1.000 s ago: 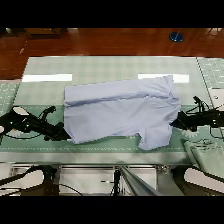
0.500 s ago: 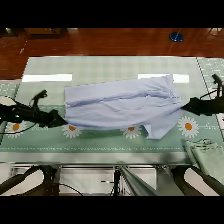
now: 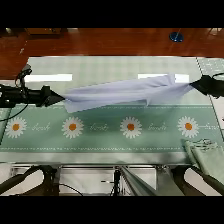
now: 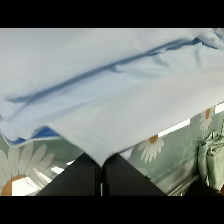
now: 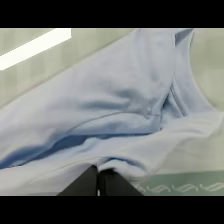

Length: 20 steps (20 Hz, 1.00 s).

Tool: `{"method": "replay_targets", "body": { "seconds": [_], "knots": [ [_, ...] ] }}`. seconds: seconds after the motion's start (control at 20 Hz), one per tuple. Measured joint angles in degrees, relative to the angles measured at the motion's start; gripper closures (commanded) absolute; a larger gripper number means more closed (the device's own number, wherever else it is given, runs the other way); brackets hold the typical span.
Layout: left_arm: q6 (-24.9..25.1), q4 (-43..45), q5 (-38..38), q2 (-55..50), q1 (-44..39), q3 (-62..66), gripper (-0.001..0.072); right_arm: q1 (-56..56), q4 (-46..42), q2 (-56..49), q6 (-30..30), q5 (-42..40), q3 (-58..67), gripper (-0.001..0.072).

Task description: Fold the shirts.

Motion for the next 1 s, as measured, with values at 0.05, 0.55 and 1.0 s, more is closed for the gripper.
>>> {"method": "replay_targets", "body": {
  "seconds": [0.05,0.55,1.0],
  "knots": [
    [0.04,-0.39,0.72,-1.29,-0.04,0.9,0.0676,0.07,1.03,-2.14,-0.13,-1.05,1.53,0.0688],
    [0.24,-0.76,4.15,-18.56,-1.68,13.14,0.0676,9.11,2.91,-21.66,0.96,-14.4,15.47,0.0688],
    [0.37,-0.98,7.15,-28.55,-2.4,18.1,0.0183,10.73,3.19,-29.94,1.55,-21.64,17.33,0.0341]
  ]
}}
